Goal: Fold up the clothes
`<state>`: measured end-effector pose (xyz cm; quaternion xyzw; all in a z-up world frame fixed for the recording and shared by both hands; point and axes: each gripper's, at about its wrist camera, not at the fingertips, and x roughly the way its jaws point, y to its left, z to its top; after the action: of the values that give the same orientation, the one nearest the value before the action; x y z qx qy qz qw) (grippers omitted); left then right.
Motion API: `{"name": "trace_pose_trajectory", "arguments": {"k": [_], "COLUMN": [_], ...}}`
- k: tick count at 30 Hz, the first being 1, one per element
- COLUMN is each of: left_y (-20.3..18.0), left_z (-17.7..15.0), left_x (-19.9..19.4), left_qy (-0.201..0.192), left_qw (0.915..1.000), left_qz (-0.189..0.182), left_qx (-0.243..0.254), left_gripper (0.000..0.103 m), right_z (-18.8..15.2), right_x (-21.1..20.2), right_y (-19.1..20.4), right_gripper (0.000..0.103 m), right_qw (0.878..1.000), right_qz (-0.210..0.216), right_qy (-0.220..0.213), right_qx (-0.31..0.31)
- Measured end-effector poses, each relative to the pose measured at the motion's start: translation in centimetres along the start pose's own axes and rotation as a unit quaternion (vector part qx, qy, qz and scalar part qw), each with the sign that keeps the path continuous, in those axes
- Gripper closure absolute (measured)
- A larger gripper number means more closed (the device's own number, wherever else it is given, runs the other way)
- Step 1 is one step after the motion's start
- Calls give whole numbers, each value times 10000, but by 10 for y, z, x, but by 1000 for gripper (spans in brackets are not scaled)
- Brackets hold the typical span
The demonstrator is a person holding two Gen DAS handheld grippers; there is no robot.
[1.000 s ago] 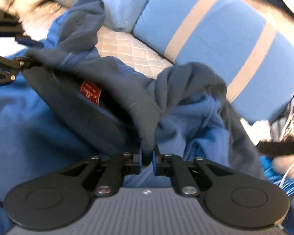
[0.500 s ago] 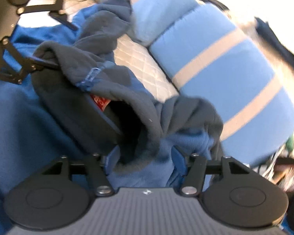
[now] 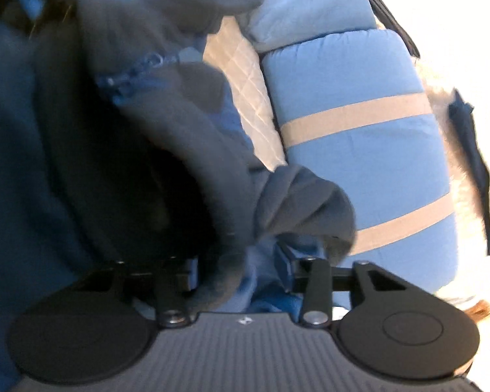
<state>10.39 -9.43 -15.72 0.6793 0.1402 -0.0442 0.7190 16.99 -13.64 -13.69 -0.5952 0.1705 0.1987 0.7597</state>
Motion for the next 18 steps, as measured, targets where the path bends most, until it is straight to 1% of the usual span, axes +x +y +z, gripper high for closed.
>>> {"name": "trace_pose_trajectory", "arguments": {"k": [2, 3, 5, 7, 8, 10, 11, 12, 13, 14, 16, 18], "left_y": [6, 10, 17, 20, 20, 13, 8, 2, -4, -10, -22, -28], "left_z": [-6, -9, -16, -27, -33, -42, -45, -49, -50, -52, -55, -59], "left_x": [-8, -11, -14, -15, -16, -17, -17, -17, -16, -14, -12, -7], "left_qy": [-143, -212, -317, -505, -614, -742, -767, -792, -787, -775, -779, -831], "left_qw": [9982, 9958, 9908, 9854, 9847, 9862, 9861, 9856, 9848, 9839, 9815, 9797], "left_qz": [529, 799, 1145, 1348, 1257, 822, 644, 467, 350, 249, 77, 6], "left_qx": [256, 399, 648, 913, 1036, 1232, 1325, 1418, 1506, 1592, 1748, 1825], "left_gripper": [52, 52, 52, 54, 55, 64, 66, 70, 75, 77, 79, 79], "right_z": [-3, -4, -5, -5, -5, -7, -7, -6, -6, -6, -6, -5], "right_x": [-9, -14, -25, -37, -42, -50, -52, -53, -53, -52, -50, -48], "right_y": [-2, -4, -8, -10, -12, -13, -14, -13, -10, -7, 1, 5], "right_gripper": [46, 46, 46, 47, 48, 50, 50, 50, 51, 52, 54, 54], "right_qw": [9996, 9991, 9971, 9943, 9938, 9937, 9941, 9949, 9949, 9945, 9923, 9896], "right_qz": [-262, -399, -681, -894, -887, -766, -645, -439, -275, -126, 83, 387], "right_qy": [-41, -84, -190, -361, -429, -532, -568, -579, -573, -567, -549, -530], "right_qx": [-103, -151, -270, -447, -514, -621, -664, -707, -785, -874, -1107, -1282]}}
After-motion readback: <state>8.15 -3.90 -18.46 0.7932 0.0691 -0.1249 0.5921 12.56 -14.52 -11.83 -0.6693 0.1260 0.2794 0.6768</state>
